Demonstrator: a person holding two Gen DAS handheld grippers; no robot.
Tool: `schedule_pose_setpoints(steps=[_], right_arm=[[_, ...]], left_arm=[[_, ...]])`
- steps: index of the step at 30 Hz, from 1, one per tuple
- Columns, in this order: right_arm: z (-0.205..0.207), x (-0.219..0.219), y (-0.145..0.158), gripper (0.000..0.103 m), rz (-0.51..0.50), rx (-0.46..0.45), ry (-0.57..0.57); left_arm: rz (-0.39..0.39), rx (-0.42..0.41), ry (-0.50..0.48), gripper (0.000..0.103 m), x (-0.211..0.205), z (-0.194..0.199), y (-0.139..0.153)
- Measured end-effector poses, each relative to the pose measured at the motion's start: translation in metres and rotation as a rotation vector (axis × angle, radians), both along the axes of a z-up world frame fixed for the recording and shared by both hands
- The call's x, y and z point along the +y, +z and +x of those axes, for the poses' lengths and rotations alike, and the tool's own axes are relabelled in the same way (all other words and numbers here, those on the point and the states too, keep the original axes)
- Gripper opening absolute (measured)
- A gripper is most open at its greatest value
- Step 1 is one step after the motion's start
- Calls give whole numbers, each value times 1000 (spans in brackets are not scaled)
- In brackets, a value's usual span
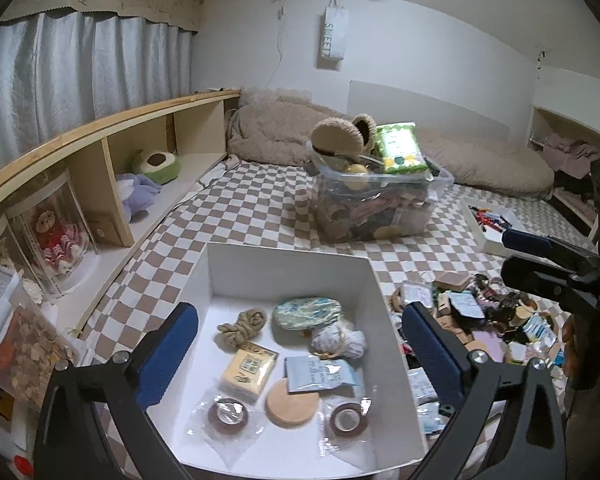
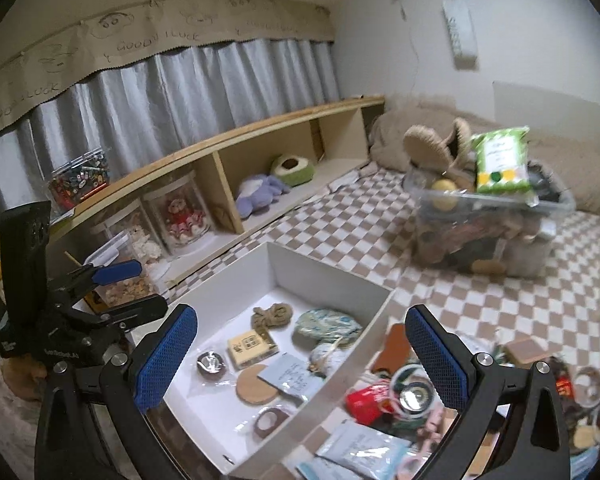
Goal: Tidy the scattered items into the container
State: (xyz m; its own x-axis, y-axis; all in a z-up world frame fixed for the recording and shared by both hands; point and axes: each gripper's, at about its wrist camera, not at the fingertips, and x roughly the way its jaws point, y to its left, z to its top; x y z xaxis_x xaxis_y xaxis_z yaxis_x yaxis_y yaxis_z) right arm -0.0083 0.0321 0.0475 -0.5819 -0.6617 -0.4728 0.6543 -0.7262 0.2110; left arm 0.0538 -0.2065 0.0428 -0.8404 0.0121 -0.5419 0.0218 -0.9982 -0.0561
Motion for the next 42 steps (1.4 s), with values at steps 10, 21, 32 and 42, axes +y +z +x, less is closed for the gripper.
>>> schedule_pose_setpoints(steps=[10, 21, 32, 42], right_arm=[[25, 30, -2, 103, 12, 55, -40], [46, 36, -24, 103, 33, 73, -43], [55, 38, -44, 103, 44, 56, -42], [60, 38, -53, 103, 58, 47, -51]], left_arm=[[33, 57, -9, 103, 23, 27, 8], [15, 49, 9, 103, 35, 51, -11], [1, 47, 41, 103, 37, 71, -28], [17, 22, 46, 103, 39, 75, -43]])
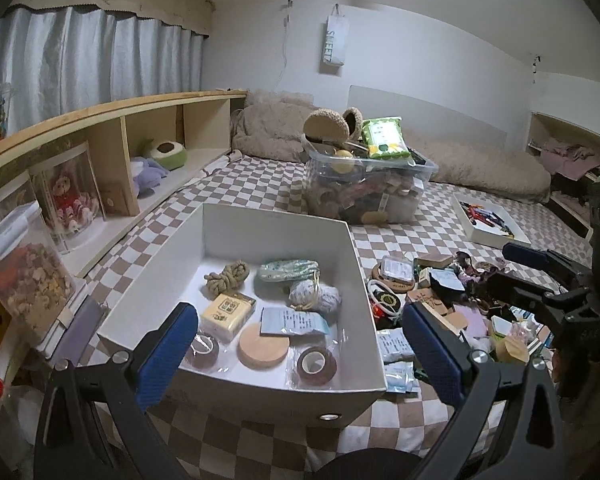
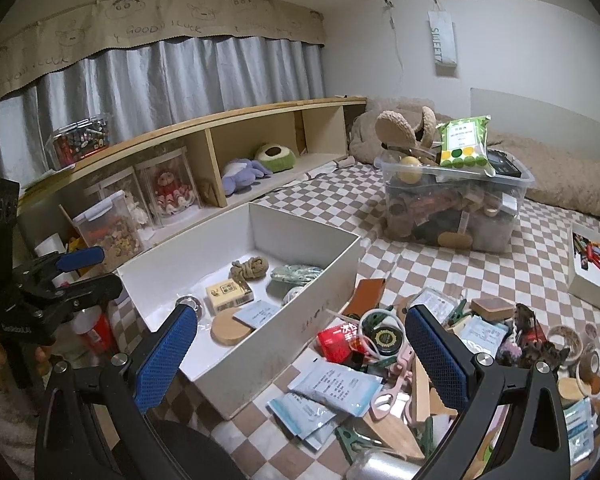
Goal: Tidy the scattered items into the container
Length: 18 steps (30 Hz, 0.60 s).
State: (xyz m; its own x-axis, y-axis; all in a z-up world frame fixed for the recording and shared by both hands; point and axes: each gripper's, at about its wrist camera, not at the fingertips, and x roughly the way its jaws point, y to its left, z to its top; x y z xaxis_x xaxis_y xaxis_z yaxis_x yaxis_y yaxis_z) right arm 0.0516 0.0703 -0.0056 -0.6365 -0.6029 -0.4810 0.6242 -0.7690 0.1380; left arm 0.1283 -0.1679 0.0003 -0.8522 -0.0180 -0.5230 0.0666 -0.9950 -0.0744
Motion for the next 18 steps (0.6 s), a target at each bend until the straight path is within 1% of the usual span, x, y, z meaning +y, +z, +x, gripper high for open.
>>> schedule_pose_setpoints(steps=[12, 18], right_arm=[[3, -3, -2, 103, 26, 11, -3], [3, -3, -2, 103, 26, 9, -3]], left_arm=[[6, -5, 13, 103, 1, 1, -5], [-8, 14, 32, 103, 0, 4, -6]])
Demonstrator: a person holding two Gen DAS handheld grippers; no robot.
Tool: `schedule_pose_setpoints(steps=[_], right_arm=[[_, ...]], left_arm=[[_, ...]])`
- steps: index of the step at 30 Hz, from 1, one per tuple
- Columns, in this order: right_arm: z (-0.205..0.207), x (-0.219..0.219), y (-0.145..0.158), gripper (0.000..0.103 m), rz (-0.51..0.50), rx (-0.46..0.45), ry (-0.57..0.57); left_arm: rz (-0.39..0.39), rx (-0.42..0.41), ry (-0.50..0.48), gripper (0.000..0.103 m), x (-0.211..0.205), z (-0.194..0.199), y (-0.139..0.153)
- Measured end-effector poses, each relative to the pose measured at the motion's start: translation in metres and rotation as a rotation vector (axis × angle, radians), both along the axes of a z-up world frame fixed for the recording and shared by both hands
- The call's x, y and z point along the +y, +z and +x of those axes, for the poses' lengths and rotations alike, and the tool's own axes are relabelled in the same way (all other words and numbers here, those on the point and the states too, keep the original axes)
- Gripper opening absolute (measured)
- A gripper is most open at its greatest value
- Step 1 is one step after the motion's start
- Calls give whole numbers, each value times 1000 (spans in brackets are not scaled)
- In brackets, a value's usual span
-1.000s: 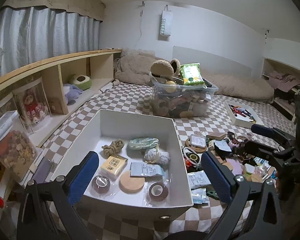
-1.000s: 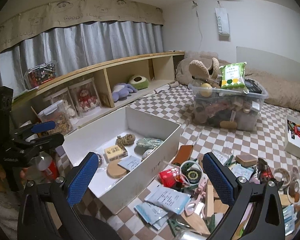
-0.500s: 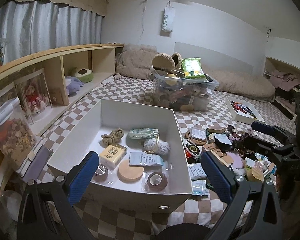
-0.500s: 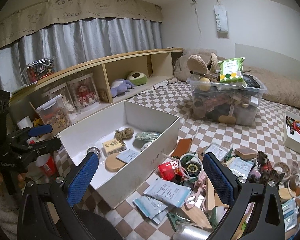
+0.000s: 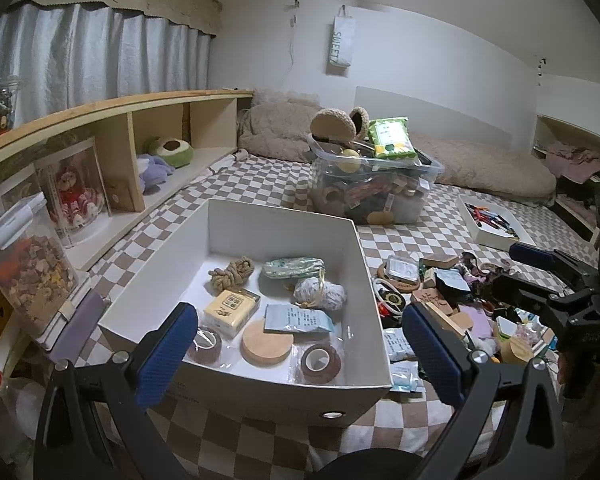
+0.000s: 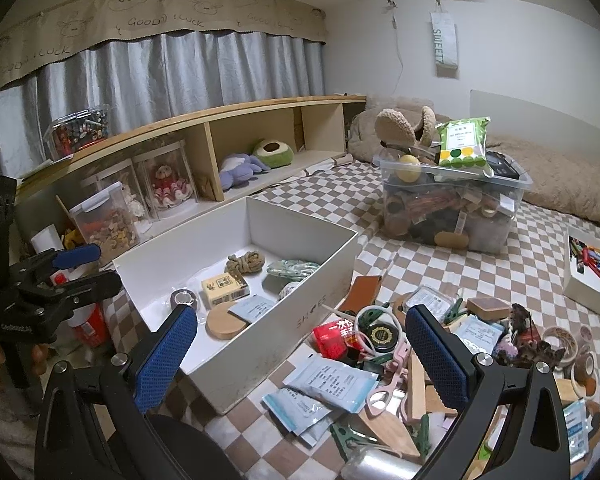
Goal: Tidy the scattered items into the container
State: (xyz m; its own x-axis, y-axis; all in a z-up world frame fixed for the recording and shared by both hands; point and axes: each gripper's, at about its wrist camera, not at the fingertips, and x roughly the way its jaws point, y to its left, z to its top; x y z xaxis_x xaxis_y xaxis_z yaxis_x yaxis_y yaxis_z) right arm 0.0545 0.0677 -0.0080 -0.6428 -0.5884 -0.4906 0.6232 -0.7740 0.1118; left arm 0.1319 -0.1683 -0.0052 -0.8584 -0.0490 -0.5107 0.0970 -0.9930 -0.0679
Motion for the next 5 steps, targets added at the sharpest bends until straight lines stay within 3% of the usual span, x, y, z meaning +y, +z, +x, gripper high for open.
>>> schedule_pose_setpoints(steps=[5], right_arm=[[1, -1, 1, 103, 1, 2, 2]], left_arm=[[10, -3, 1, 103, -2, 0, 0]])
